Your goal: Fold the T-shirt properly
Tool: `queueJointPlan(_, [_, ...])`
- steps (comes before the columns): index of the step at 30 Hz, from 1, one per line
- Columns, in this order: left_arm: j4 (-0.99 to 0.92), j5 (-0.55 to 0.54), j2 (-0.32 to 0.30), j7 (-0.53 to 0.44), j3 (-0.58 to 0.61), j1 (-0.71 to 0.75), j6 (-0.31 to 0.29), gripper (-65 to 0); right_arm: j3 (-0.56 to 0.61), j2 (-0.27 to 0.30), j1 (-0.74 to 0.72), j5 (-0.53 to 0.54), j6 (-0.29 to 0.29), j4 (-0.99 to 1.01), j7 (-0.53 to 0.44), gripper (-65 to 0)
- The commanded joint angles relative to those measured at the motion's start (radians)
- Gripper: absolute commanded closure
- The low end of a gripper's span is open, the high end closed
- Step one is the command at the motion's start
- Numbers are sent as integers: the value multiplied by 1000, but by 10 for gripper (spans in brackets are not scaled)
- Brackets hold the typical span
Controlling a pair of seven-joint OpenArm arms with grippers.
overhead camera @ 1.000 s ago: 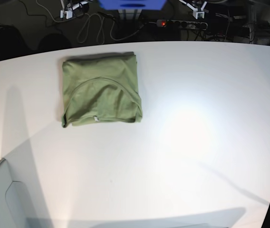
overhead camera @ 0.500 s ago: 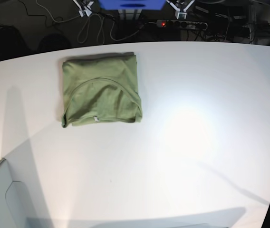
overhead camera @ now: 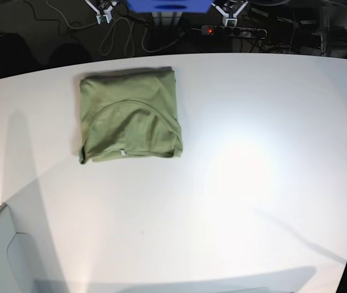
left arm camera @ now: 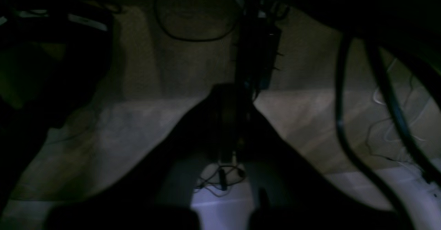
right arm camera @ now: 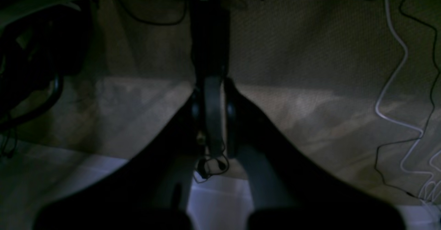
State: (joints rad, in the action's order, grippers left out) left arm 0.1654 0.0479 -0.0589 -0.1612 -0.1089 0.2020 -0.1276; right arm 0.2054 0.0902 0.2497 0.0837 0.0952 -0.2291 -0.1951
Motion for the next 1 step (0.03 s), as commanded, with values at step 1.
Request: queueJointPlan(1, [0, -3, 8, -2, -2, 12, -4, 0, 1, 3, 6, 6, -1, 0, -27, -2])
